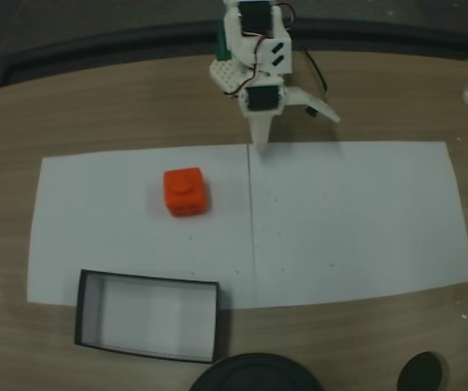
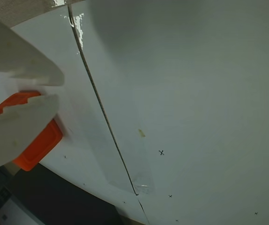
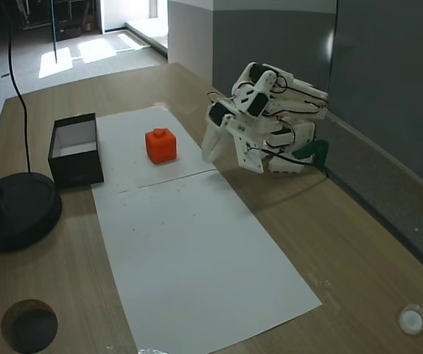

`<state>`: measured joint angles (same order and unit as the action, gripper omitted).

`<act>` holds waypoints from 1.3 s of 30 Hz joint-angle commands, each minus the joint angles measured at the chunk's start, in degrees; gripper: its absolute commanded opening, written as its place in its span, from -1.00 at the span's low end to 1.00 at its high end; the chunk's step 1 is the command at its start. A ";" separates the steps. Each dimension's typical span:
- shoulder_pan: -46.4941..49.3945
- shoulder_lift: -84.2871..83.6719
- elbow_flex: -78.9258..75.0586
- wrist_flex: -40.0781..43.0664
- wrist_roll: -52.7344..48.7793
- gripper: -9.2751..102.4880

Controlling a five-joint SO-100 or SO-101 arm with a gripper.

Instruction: Grab a orange square and put it in the box.

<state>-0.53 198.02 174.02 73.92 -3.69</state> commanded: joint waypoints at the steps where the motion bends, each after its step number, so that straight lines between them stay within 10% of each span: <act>1: 0.09 1.14 -2.11 0.09 0.09 -0.84; 21: 0.79 1.23 -1.23 -6.24 0.09 -0.83; 30: 11.51 1.14 -2.55 -13.27 -2.29 -0.12; 39: 22.41 0.26 -14.50 -14.77 0.09 -0.07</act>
<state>20.92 197.84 165.41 59.85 -3.87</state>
